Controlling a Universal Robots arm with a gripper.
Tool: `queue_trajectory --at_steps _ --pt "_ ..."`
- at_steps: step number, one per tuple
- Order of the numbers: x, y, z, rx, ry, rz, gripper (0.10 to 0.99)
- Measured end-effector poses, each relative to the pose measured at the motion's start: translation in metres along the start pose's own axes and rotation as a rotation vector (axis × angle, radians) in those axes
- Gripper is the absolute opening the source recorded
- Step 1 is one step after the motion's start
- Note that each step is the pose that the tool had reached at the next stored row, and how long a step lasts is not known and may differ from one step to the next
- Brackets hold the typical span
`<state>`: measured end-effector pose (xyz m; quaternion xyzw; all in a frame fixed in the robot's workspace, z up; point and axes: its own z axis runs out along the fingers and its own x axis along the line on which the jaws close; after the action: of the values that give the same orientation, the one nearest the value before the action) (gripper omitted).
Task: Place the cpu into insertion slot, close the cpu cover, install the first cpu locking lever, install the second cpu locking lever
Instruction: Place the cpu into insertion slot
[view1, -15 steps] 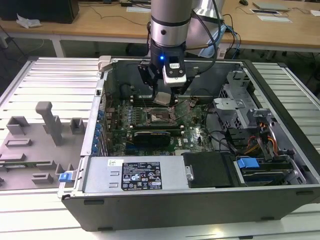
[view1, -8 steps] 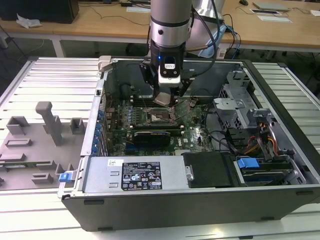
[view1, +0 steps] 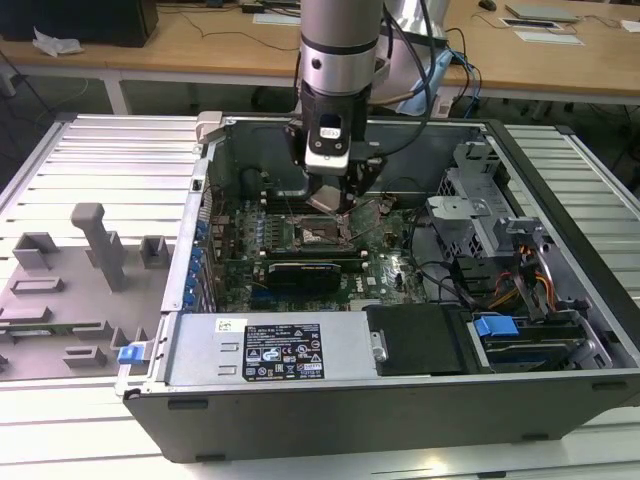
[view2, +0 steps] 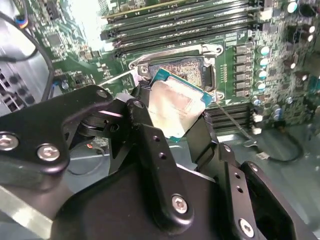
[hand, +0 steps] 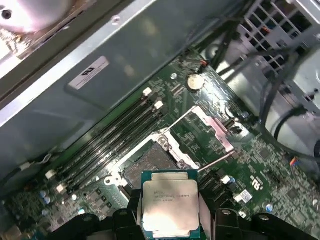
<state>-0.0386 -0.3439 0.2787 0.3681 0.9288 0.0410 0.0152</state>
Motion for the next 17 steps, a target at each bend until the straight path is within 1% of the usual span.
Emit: queue_trajectory --at_steps 6,9,10,13,17 --pt "0.0000 -0.0001 0.0017 0.000 -0.0169 0.194 0.541" --pt "0.0000 -0.0002 0.0023 0.000 -0.0224 0.255 0.541" --pt "0.0000 -0.0002 0.0025 0.000 -0.0234 0.268 0.541" --pt "0.0000 -0.0003 0.0033 -0.001 -0.0307 0.351 0.541" --pt "0.0000 -0.0003 0.0039 -0.001 -0.0372 0.425 0.541"
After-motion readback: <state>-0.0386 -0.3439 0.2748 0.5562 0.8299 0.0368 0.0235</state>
